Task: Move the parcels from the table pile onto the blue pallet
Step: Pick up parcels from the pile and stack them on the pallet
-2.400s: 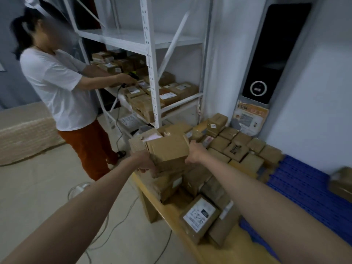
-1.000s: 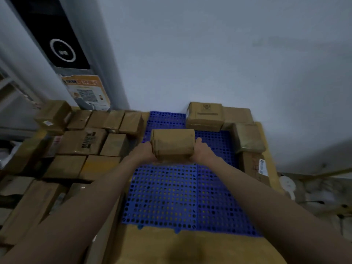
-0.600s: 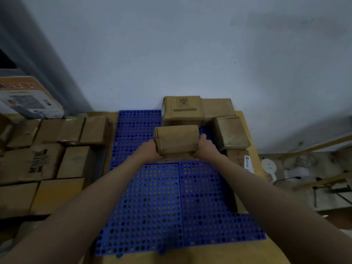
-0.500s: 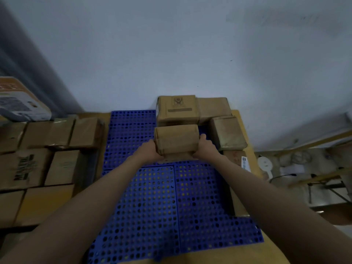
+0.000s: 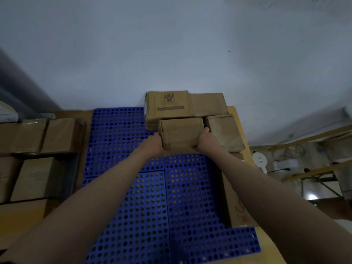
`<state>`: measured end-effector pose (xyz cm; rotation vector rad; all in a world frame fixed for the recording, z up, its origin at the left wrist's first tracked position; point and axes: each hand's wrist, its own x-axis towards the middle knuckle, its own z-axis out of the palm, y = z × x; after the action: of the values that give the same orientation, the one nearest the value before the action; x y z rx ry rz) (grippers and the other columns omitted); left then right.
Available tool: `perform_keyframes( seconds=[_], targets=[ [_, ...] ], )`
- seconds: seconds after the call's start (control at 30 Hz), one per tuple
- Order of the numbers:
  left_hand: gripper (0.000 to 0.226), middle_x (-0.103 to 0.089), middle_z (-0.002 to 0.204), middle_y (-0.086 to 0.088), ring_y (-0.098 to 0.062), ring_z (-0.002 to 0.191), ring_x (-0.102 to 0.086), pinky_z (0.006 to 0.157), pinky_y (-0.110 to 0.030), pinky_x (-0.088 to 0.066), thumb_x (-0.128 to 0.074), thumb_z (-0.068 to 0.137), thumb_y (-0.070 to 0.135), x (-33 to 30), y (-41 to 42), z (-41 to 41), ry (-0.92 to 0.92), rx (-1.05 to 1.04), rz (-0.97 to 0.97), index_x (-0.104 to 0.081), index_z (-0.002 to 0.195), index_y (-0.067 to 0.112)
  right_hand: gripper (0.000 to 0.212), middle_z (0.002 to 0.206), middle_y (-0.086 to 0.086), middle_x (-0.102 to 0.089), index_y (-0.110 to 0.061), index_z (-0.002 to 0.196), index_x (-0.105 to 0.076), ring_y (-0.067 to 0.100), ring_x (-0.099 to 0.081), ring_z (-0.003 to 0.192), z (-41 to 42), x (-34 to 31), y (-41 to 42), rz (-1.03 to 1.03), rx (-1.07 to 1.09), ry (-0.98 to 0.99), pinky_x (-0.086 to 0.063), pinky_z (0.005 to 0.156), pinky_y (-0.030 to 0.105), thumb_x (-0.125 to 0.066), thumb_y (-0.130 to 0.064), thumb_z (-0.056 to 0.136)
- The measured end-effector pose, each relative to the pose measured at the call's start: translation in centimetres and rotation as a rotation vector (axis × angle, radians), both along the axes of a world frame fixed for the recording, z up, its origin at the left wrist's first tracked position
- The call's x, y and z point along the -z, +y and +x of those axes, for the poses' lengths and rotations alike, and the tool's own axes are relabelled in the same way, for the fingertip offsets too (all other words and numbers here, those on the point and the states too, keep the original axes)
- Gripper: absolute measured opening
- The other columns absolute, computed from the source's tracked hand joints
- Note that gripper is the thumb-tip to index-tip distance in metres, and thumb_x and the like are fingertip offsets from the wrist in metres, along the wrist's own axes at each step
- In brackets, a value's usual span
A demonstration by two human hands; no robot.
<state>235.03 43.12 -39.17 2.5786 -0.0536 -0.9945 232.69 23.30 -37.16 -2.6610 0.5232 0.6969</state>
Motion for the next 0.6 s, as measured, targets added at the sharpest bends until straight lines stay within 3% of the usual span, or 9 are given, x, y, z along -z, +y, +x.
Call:
perform_keyframes(
  seconds=[0.07, 0.2, 0.33, 0.4, 0.47, 0.53, 0.6],
  targets=[
    [0.087, -0.054, 0.122, -0.011, -0.027, 0.095, -0.058, 0.072, -0.037, -0.049, -0.074, 0.078, 0.054, 0.3, -0.4, 0.4, -0.003, 0.028, 0.012, -0.031, 0.14, 0.012, 0.059, 0.131, 0.017, -0.05, -0.002, 0.139, -0.028, 0.036, -0.056, 0.116, 0.3, 0.1, -0.2, -0.018, 0.009, 0.004, -0.045, 0.076, 0.037, -0.062, -0.008, 0.091],
    [0.077, -0.051, 0.1, -0.007, -0.025, 0.081, -0.056, 0.068, -0.038, -0.05, -0.071, 0.083, 0.049, 0.7, -1.2, 0.5, 0.008, 0.046, 0.069, -0.031, 0.138, 0.012, 0.052, 0.131, 0.016, -0.051, -0.003, 0.136, -0.033, 0.035, -0.055, 0.118, 0.5, 0.3, -0.4, -0.012, 0.051, 0.021, -0.046, 0.081, 0.04, -0.06, -0.007, 0.092],
    [0.081, -0.056, 0.122, -0.013, -0.03, 0.101, -0.06, 0.09, -0.046, -0.053, -0.071, 0.088, 0.028, 0.6, -1.6, 0.6, 0.082, 0.102, 0.105, -0.021, 0.148, 0.009, 0.047, 0.132, 0.016, -0.052, -0.001, 0.135, -0.037, 0.034, -0.054, 0.12, 0.3, 0.1, -0.7, -0.026, 0.03, 0.036, -0.046, 0.084, 0.039, -0.057, -0.008, 0.094],
    [0.09, -0.054, 0.128, -0.015, -0.03, 0.104, -0.061, 0.086, -0.042, -0.055, -0.071, 0.089, 0.021, 0.1, -1.7, 0.6, 0.106, 0.128, 0.132, -0.008, 0.153, 0.01, 0.051, 0.133, 0.016, -0.052, 0.0, 0.139, -0.035, 0.034, -0.055, 0.12, 0.3, -0.2, -0.7, -0.028, 0.025, 0.033, -0.048, 0.085, 0.039, -0.058, -0.008, 0.093],
    [0.098, -0.053, 0.131, -0.014, -0.027, 0.1, -0.062, 0.074, -0.034, -0.053, -0.069, 0.09, 0.02, -0.6, -1.6, 0.4, 0.111, 0.157, 0.165, 0.004, 0.155, 0.01, 0.048, 0.128, 0.015, -0.054, -0.001, 0.137, -0.037, 0.032, -0.057, 0.114, 0.3, -0.7, -0.6, -0.016, 0.025, 0.019, -0.047, 0.077, 0.036, -0.056, -0.006, 0.093],
    [0.1, -0.054, 0.13, -0.013, -0.024, 0.091, -0.061, 0.069, -0.031, -0.052, -0.069, 0.09, 0.022, -1.3, -1.3, 0.1, 0.089, 0.189, 0.203, 0.006, 0.155, 0.009, 0.041, 0.123, 0.014, -0.056, -0.003, 0.133, -0.041, 0.03, -0.058, 0.108, 0.2, -1.6, -0.6, -0.017, 0.005, -0.007, -0.043, 0.07, 0.032, -0.055, -0.006, 0.094],
    [0.097, -0.053, 0.131, -0.012, -0.024, 0.091, -0.061, 0.074, -0.033, -0.054, -0.07, 0.089, 0.024, -2.2, -0.9, -0.3, 0.042, 0.218, 0.245, -0.001, 0.155, 0.009, 0.041, 0.123, 0.014, -0.056, -0.004, 0.134, -0.041, 0.03, -0.058, 0.109, -0.2, -2.5, -0.4, -0.057, -0.044, -0.032, -0.04, 0.069, 0.032, -0.053, -0.006, 0.094]
  ],
)
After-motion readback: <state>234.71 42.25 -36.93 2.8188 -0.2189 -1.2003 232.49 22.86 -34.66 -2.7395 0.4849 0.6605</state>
